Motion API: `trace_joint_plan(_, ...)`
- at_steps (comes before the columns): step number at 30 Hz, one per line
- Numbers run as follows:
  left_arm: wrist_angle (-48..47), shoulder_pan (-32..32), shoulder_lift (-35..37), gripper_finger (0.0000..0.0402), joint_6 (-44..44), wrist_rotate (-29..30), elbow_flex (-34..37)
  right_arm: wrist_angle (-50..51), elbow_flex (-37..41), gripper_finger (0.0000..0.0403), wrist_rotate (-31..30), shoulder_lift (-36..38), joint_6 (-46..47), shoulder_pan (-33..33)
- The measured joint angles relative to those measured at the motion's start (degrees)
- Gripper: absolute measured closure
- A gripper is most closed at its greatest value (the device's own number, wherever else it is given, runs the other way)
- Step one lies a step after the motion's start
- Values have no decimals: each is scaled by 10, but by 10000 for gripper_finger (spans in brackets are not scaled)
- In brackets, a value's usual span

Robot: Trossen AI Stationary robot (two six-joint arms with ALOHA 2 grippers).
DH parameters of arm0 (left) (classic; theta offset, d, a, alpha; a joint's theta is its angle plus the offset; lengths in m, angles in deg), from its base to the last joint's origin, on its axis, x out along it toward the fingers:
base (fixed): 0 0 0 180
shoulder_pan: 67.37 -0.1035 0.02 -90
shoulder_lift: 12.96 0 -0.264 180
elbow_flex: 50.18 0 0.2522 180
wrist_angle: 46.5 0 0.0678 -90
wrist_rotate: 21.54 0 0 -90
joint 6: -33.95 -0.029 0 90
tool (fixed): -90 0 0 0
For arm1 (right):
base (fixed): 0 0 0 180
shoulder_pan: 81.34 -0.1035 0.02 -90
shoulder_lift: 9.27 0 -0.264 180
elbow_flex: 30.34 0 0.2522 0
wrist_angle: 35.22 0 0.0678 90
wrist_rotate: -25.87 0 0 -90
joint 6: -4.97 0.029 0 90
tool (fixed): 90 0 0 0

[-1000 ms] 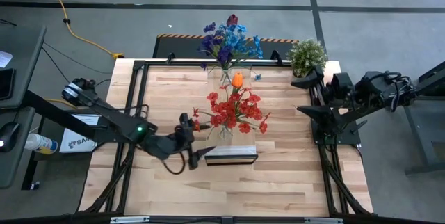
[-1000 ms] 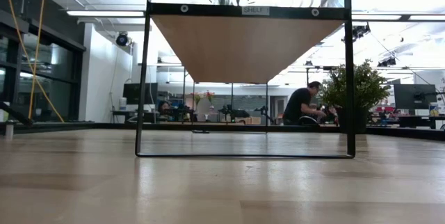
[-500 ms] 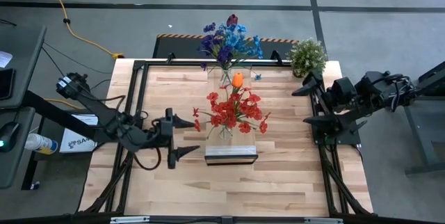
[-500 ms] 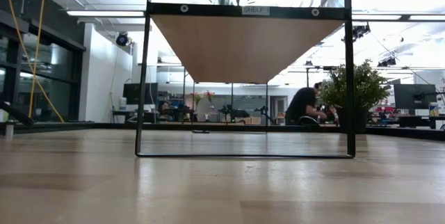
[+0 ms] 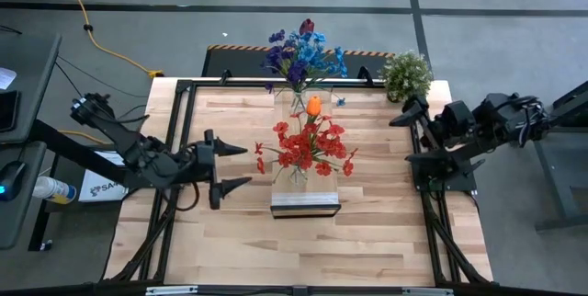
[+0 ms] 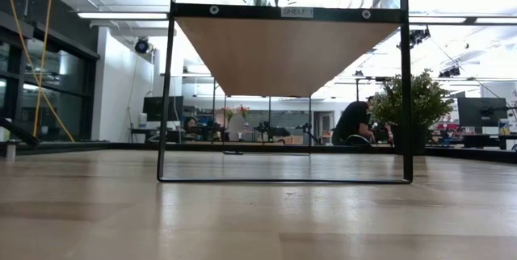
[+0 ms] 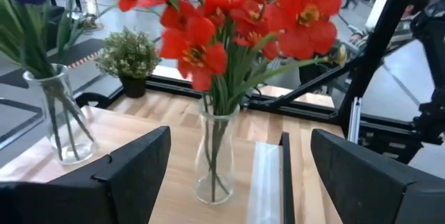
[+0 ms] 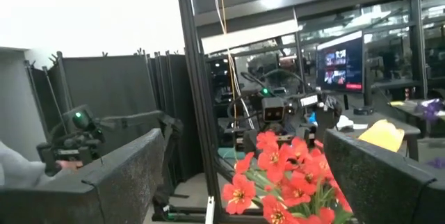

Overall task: Pick and place flowers into a vace then onto a shelf
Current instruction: Return to Home Position

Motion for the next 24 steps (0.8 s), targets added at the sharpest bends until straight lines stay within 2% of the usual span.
trace_joint_plan(10,-70,0,52,21,5,-2,0,19,0,22,-1,48,-27,0)
trace_joint_plan(24,-143,0,133,21,32,-18,0,124,0,22,-10,178,-25,0)
